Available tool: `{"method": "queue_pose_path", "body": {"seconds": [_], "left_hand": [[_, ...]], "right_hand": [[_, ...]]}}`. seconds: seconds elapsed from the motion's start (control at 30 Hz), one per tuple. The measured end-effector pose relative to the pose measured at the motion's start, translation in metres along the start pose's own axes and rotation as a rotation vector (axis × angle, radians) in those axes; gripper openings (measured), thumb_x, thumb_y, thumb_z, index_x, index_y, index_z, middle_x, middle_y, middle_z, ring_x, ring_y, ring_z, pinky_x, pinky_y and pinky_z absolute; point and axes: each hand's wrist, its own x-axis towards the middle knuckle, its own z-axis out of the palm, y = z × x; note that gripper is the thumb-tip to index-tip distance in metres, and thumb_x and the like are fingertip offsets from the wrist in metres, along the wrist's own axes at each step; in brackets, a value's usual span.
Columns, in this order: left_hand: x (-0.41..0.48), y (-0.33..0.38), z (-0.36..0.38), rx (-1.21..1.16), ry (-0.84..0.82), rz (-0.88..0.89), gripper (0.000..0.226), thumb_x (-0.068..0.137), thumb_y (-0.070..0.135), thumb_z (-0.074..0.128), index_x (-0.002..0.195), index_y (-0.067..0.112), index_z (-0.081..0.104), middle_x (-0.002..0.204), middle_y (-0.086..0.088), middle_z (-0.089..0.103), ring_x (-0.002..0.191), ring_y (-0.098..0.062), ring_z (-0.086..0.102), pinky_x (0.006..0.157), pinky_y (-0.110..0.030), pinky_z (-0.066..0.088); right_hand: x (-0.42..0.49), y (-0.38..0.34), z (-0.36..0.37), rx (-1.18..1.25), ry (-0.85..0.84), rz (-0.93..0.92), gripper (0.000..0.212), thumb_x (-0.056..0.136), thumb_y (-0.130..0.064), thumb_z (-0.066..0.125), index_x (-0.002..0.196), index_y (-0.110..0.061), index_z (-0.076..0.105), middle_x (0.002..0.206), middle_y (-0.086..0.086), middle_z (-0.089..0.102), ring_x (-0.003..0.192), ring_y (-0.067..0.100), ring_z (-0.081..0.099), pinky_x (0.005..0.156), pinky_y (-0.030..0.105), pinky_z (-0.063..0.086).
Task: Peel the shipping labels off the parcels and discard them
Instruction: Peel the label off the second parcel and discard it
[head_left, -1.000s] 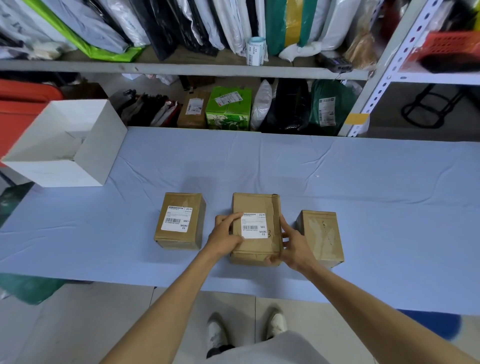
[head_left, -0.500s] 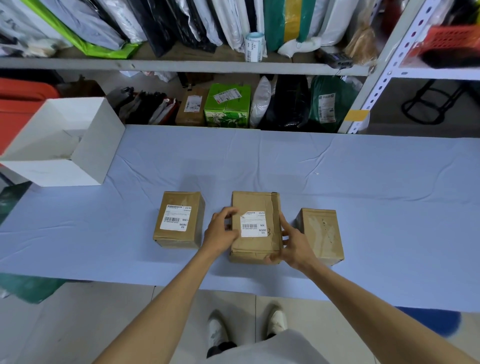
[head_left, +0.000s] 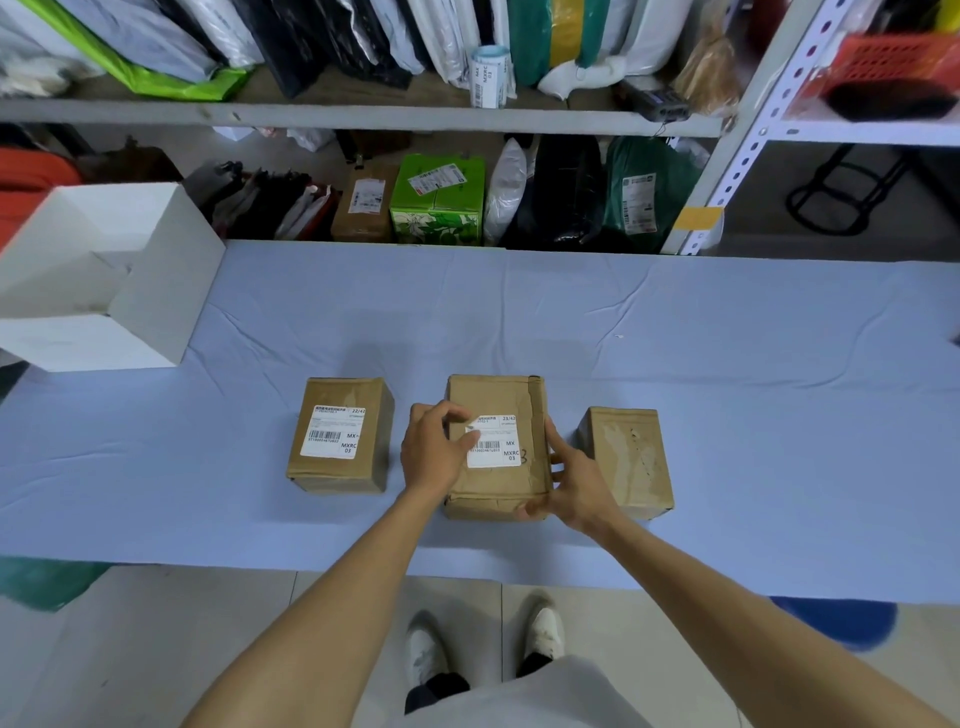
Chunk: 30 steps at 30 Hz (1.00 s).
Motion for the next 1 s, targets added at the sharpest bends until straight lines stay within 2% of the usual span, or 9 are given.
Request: {"method": "queue_pose_path", "body": {"seconds": [0.1, 0.23, 0.33, 0.47, 0.6, 0.67, 0.77, 0.87, 1.0], "left_hand": [[0.001, 0.005, 0.002, 0.031, 0.05, -0.015, 0.013, 0.08, 0.028, 0.075, 0.087, 0.031, 0.066, 0.102, 0.01, 0.051, 0.082, -0.005, 0.056, 0.071, -0.02, 0.036], [0.004, 0.007, 0.004, 0.053, 0.077, -0.022, 0.001, 0.085, 0.028, 0.07, 0.084, 0.028, 0.069, 0.101, 0.008, 0.051, 0.083, -0.009, 0.057, 0.061, -0.015, 0.032], [0.007, 0.008, 0.007, 0.071, 0.072, -0.056, 0.007, 0.087, 0.025, 0.066, 0.087, 0.02, 0.071, 0.106, 0.003, 0.052, 0.082, -0.013, 0.056, 0.069, -0.021, 0.036], [0.009, 0.012, 0.008, 0.051, 0.044, -0.073, 0.01, 0.088, 0.025, 0.065, 0.085, 0.017, 0.07, 0.108, 0.001, 0.051, 0.078, -0.011, 0.052, 0.075, -0.023, 0.034], [0.005, 0.01, 0.004, -0.014, 0.01, -0.014, 0.004, 0.085, 0.028, 0.069, 0.083, 0.028, 0.065, 0.104, 0.007, 0.052, 0.081, -0.007, 0.056, 0.081, -0.022, 0.037], [0.001, 0.001, -0.001, -0.082, -0.038, 0.012, 0.014, 0.081, 0.025, 0.073, 0.091, 0.031, 0.065, 0.108, 0.009, 0.053, 0.089, -0.006, 0.058, 0.084, -0.021, 0.04], [-0.006, -0.016, -0.008, -0.227, -0.161, 0.051, 0.048, 0.071, 0.011, 0.08, 0.111, 0.03, 0.063, 0.121, 0.005, 0.05, 0.114, -0.013, 0.055, 0.098, -0.026, 0.045], [-0.013, -0.023, -0.013, -0.351, -0.249, 0.011, 0.074, 0.062, 0.01, 0.087, 0.124, 0.034, 0.054, 0.129, 0.008, 0.045, 0.124, -0.012, 0.048, 0.104, -0.036, 0.046], [-0.018, -0.027, -0.017, -0.368, -0.239, 0.0, 0.082, 0.054, 0.014, 0.091, 0.12, 0.043, 0.053, 0.125, 0.016, 0.044, 0.125, -0.009, 0.046, 0.103, -0.043, 0.047]], "right_hand": [[0.001, 0.002, -0.001, -0.035, 0.003, -0.022, 0.123, 0.064, 0.003, 0.084, 0.154, -0.029, 0.007, 0.108, -0.009, 0.053, 0.096, 0.015, 0.056, 0.073, 0.022, 0.053], [0.002, 0.002, -0.002, -0.034, 0.001, -0.019, 0.127, 0.06, 0.002, 0.086, 0.154, -0.03, 0.007, 0.108, -0.011, 0.051, 0.097, 0.016, 0.056, 0.08, 0.031, 0.056], [0.002, 0.002, -0.001, -0.047, 0.001, -0.023, 0.128, 0.06, 0.001, 0.087, 0.154, -0.03, 0.006, 0.111, -0.008, 0.051, 0.1, 0.018, 0.056, 0.086, 0.038, 0.056], [0.004, 0.004, 0.0, -0.025, 0.015, -0.015, 0.125, 0.062, 0.004, 0.084, 0.154, -0.029, 0.007, 0.112, -0.006, 0.052, 0.098, 0.017, 0.055, 0.079, 0.029, 0.055], [0.006, 0.006, 0.0, -0.036, 0.019, -0.025, 0.123, 0.062, 0.004, 0.082, 0.154, -0.03, 0.008, 0.104, -0.011, 0.053, 0.094, 0.015, 0.056, 0.074, 0.023, 0.052], [0.006, 0.007, -0.001, -0.047, 0.017, -0.038, 0.122, 0.062, 0.003, 0.082, 0.154, -0.031, 0.009, 0.102, -0.013, 0.053, 0.09, 0.012, 0.056, 0.069, 0.017, 0.051], [0.006, 0.009, -0.001, -0.047, 0.006, -0.059, 0.122, 0.062, 0.002, 0.083, 0.153, -0.033, 0.011, 0.101, -0.018, 0.053, 0.086, 0.008, 0.056, 0.061, 0.012, 0.05], [0.006, 0.009, -0.002, -0.081, -0.008, -0.082, 0.125, 0.06, 0.0, 0.085, 0.153, -0.033, 0.009, 0.101, -0.021, 0.053, 0.092, 0.013, 0.059, 0.068, 0.021, 0.056], [0.007, 0.006, -0.004, -0.116, -0.036, -0.072, 0.13, 0.06, -0.002, 0.087, 0.154, -0.031, 0.002, 0.106, -0.017, 0.049, 0.102, 0.018, 0.057, 0.078, 0.029, 0.056]]}}
